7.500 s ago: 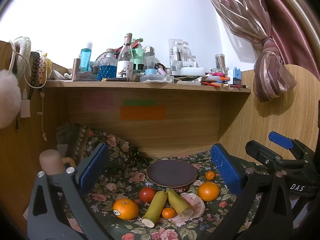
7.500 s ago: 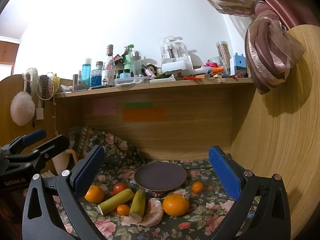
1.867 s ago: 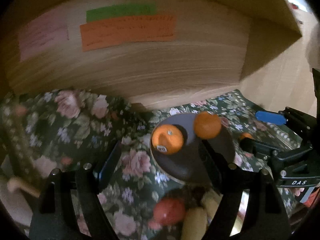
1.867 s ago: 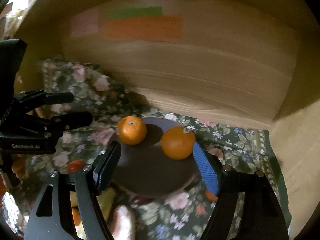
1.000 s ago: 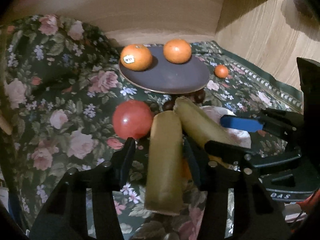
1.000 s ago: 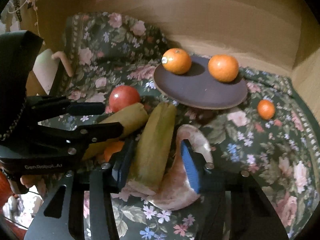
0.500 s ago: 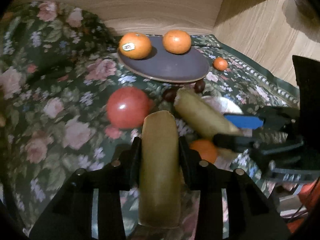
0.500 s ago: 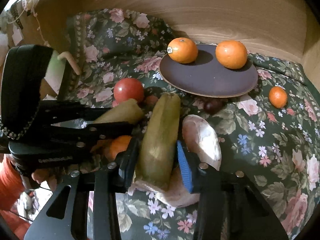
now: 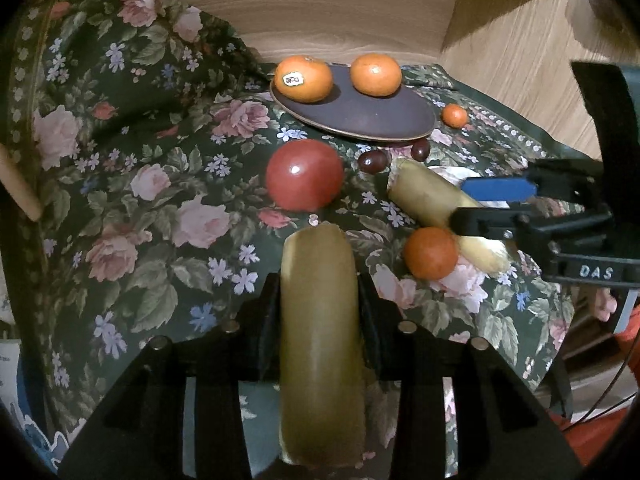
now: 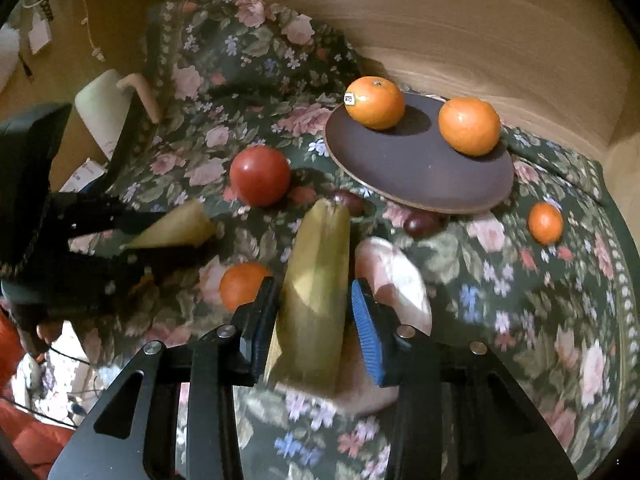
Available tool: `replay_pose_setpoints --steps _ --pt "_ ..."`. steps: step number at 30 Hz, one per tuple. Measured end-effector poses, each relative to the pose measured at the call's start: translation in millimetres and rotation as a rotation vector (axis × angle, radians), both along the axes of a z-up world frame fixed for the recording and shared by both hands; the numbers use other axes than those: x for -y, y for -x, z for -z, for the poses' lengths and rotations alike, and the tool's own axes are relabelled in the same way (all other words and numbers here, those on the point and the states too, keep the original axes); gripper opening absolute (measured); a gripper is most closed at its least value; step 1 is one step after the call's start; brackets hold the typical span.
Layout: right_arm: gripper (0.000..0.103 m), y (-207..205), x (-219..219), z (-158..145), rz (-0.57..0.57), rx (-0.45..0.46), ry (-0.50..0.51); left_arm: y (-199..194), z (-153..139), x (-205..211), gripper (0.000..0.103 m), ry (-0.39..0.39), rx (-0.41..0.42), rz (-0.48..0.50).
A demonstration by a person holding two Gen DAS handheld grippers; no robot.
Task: Organize fruits
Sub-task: 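Lift both yellow vegetables and carry them onto the dark plate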
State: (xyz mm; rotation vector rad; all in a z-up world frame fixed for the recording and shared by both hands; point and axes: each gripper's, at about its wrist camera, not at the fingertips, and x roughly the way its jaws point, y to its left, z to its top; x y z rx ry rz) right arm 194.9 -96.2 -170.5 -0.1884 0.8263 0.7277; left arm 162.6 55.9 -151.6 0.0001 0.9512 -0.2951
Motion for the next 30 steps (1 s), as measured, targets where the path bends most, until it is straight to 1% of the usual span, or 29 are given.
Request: replay_pose_setpoints --steps 7,10,13,15,18,23,26,30 --pt "0.037 -18.6 -15.0 6.3 -0.007 -0.027 0.026 -6.9 -1.4 -3.8 0.037 0.018 0.013 -0.019" --pt "0.037 -25.1 -17.9 8.2 -0.017 -0.043 0.031 -5.9 -7.4 -5.7 0.037 0.011 0.041 -0.030" --pt "0.036 -24.9 -20.4 7.6 -0.018 -0.027 0.038 -2.7 -18.8 -7.6 0.037 0.011 0.080 -0.044" --pt "0.036 -21.7 -20.6 6.5 -0.010 -0.001 0.033 -1.3 -27.4 -10.3 0.037 0.024 0.101 -0.053" --pt "0.035 -14.1 -13.4 -0.7 0.002 0.051 -0.004 1.1 -41.0 -13.3 0.037 0.036 0.133 -0.067" --pt "0.034 0.0 6.4 -24.6 0.027 0.142 -0.093 0.0 -63.5 -12.4 0.037 0.046 0.193 -0.075" --pt "0.033 4.4 14.2 -36.4 0.053 0.189 -0.126 -3.5 -74.0 -8.6 0.037 0.057 0.222 -0.075" --pt "0.033 2.5 25.4 -47.4 0.082 0.228 -0.159 -11.9 -87.8 -1.5 0.037 0.076 0.261 -0.072"
